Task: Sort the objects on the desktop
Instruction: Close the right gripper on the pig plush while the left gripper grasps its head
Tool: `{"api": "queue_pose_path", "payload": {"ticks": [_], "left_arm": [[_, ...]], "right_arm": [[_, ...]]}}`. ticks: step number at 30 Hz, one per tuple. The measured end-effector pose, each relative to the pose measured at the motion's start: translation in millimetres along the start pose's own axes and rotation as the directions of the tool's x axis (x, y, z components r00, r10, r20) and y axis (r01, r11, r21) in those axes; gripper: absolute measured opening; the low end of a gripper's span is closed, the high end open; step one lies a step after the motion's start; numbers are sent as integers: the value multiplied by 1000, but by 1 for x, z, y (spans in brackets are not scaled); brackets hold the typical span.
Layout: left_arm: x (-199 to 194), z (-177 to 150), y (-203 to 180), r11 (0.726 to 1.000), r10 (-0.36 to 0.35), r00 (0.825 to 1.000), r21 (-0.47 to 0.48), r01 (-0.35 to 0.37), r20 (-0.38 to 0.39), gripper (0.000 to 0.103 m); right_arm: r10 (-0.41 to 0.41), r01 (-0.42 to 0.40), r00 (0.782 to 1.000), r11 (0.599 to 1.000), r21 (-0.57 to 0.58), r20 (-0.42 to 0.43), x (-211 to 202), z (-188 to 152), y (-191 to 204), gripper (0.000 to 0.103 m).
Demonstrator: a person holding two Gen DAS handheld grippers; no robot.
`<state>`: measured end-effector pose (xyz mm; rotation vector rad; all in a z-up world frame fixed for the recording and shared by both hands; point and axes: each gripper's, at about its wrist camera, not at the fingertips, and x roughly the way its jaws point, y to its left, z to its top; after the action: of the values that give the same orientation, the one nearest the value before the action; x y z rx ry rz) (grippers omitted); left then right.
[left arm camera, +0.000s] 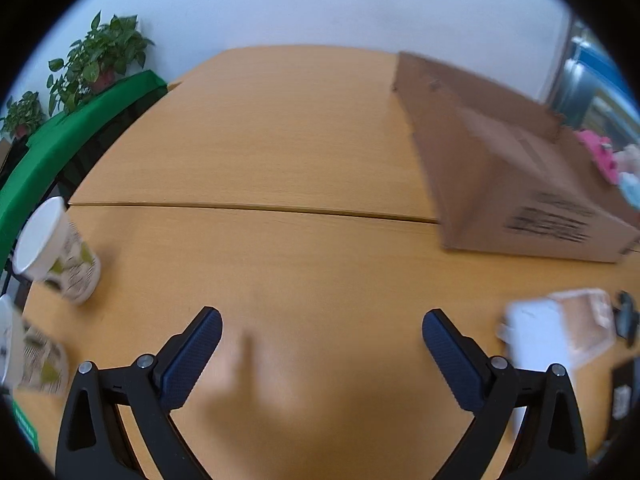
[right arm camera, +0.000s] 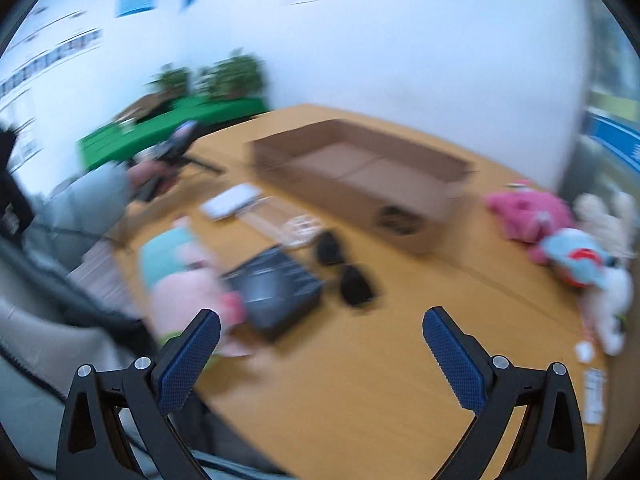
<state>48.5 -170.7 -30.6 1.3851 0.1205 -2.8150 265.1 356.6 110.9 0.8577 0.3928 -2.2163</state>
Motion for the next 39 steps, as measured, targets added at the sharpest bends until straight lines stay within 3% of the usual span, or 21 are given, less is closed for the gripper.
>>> {"api": "queue_pose_path", "payload": {"ticks": [4, 7, 10, 11, 12, 13, 16, 19, 21, 22, 24, 26, 28, 31, 33, 35, 37, 39], "left_arm": [[-80, -35, -29, 994, -98, 992, 54, 94, 74, 100], [-115, -65, -57, 972, -229, 971, 75, 223, 71, 100], [-121, -92, -82, 928, -370, 929, 41, 369, 24, 100], [-118, -100, -91, 914, -405, 914, 25, 405, 5, 100], [-113, -110, -103, 899, -438, 899, 10, 439, -21, 100], [-109, -116, -111, 889, -457, 889, 4, 457, -40, 100], [-98, -131, -127, 860, -509, 857, -13, 509, -78, 100], [-91, -130, -132, 821, -571, 817, -40, 569, -82, 100], [-88, -128, -136, 826, -563, 822, -19, 564, -86, 100], [-85, -126, -137, 814, -579, 811, -14, 581, -85, 100], [-80, -124, -138, 804, -593, 801, -6, 595, -80, 100], [-78, -120, -141, 793, -607, 791, 6, 609, -79, 95], [-80, -117, -144, 790, -609, 789, 26, 613, -80, 93], [-87, -114, -141, 808, -584, 809, 48, 587, -62, 86], [-97, -105, -138, 809, -584, 811, 56, 585, -37, 84], [-111, -93, -140, 810, -583, 813, 89, 580, -1, 84], [-133, -74, -141, 807, -586, 808, 128, 576, 57, 84], [-157, -51, -143, 798, -599, 792, 173, 577, 118, 84]], "right_arm": [[207, -205, 977, 978, 44, -55, 38, -32, 53, 101], [260, -255, 964, 963, 84, -59, 60, -47, 66, 100], [262, -255, 962, 963, 91, -77, 85, -48, 74, 90], [256, -247, 963, 964, 98, -87, 95, -48, 75, 81], [261, -250, 961, 962, 110, -95, 102, -48, 76, 66], [273, -259, 957, 957, 128, -102, 110, -49, 79, 61], [260, -247, 962, 958, 149, -79, 123, -47, 89, 61], [316, -308, 948, 942, 136, -41, 126, -37, 106, 61], [320, -316, 947, 943, 107, -26, 127, -35, 115, 63], [306, -302, 952, 948, 100, -28, 128, -35, 116, 66], [270, -265, 962, 958, 110, -34, 136, -34, 115, 81], [277, -270, 960, 953, 136, -33, 144, -31, 116, 86], [252, -246, 966, 964, 105, -53, 156, -25, 129, 86], [148, -143, 986, 987, 69, -74, 164, -16, 142, 80], [173, -164, 983, 979, 122, -65, 165, -8, 138, 74], [141, -136, 989, 986, 99, -52, 158, 3, 140, 73], [85, -84, 996, 995, 53, -20, 147, 21, 144, 73], [45, -47, 998, 998, 37, 37, 129, 45, 142, 73]]}}
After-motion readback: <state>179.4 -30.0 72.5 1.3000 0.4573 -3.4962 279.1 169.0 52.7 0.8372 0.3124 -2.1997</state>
